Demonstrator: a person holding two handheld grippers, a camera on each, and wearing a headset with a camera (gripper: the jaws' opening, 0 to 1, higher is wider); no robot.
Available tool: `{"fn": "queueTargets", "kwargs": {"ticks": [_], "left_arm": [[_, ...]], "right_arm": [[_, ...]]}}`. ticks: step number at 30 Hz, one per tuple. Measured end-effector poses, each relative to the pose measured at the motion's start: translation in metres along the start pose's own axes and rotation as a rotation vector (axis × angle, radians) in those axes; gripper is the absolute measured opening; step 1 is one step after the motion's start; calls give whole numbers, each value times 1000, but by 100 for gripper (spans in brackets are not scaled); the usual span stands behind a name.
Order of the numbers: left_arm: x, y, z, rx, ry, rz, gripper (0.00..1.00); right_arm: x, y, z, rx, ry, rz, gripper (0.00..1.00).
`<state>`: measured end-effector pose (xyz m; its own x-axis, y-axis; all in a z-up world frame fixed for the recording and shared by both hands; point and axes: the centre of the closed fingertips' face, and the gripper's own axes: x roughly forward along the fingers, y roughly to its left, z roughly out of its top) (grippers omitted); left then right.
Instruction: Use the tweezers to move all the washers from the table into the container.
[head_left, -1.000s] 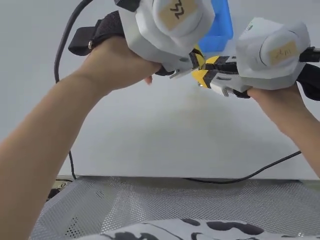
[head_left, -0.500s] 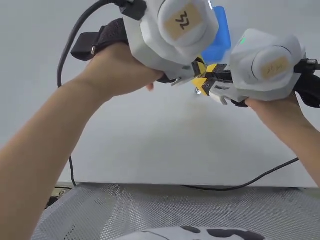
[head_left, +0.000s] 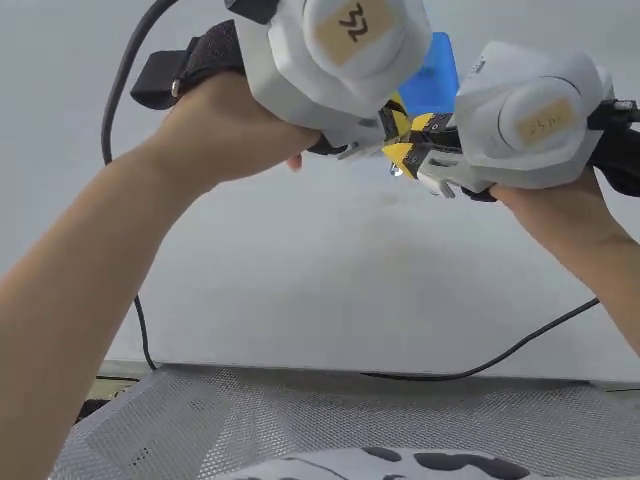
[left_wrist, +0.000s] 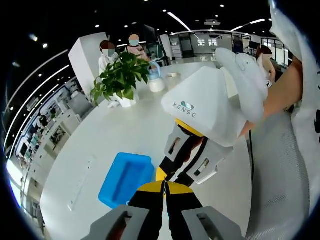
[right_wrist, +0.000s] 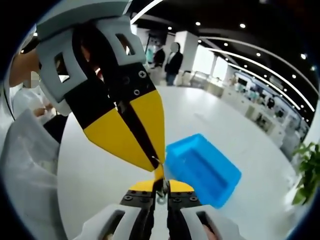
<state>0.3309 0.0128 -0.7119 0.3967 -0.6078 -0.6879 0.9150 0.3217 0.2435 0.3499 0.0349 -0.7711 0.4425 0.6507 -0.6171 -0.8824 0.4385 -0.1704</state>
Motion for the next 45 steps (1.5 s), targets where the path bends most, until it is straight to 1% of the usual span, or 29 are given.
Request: {"fn": "queueTargets", "kwargs": {"ticks": [9,10,13,15,19,21,23,26,29,30,34,40,41,43,45], "left_arm": [[-8,15,6,11,-16,40,0],[-7,18,7,15,-17,44,0],[-8,22,10,25,-23,55,0],[-8,25,12,42,-26,66,0],[-8,33,15,63,-23,77,0],[-8,37,16,64,-24,81,0],[-7,44,16,59,-28,85,0],[-6,49,16,57,-28,89,0],[-2,55,14,51,-30,94,0],[0,60,11,47,-29,96,0],[8,68,5,38,-22,92,0],[22,74,-7,25,-15,84,0],[26,75,-9,21,-15,82,0],[31,78,-13,16,-14,78,0],[35,80,-17,6,-13,72,0]], "right_arm": [[-1,-12,16,-23,-24,-16,3],[-1,-13,18,-26,-27,-18,3],[0,-19,22,-34,-35,-27,3],[1,-23,25,-37,-41,-33,3],[5,-31,32,-49,-51,-40,3],[7,-35,34,-54,-56,-45,3],[10,-40,36,-53,-61,-49,3],[16,-49,37,-63,-63,-53,3],[22,-55,37,-69,-59,-55,3],[24,-56,37,-70,-59,-56,3],[34,-62,33,-61,-54,-55,3],[47,-66,24,-49,-34,-43,3],[53,-69,20,-45,-30,-40,4],[53,-67,18,-42,-21,-38,4],[60,-70,13,-31,-16,-32,4]]}}
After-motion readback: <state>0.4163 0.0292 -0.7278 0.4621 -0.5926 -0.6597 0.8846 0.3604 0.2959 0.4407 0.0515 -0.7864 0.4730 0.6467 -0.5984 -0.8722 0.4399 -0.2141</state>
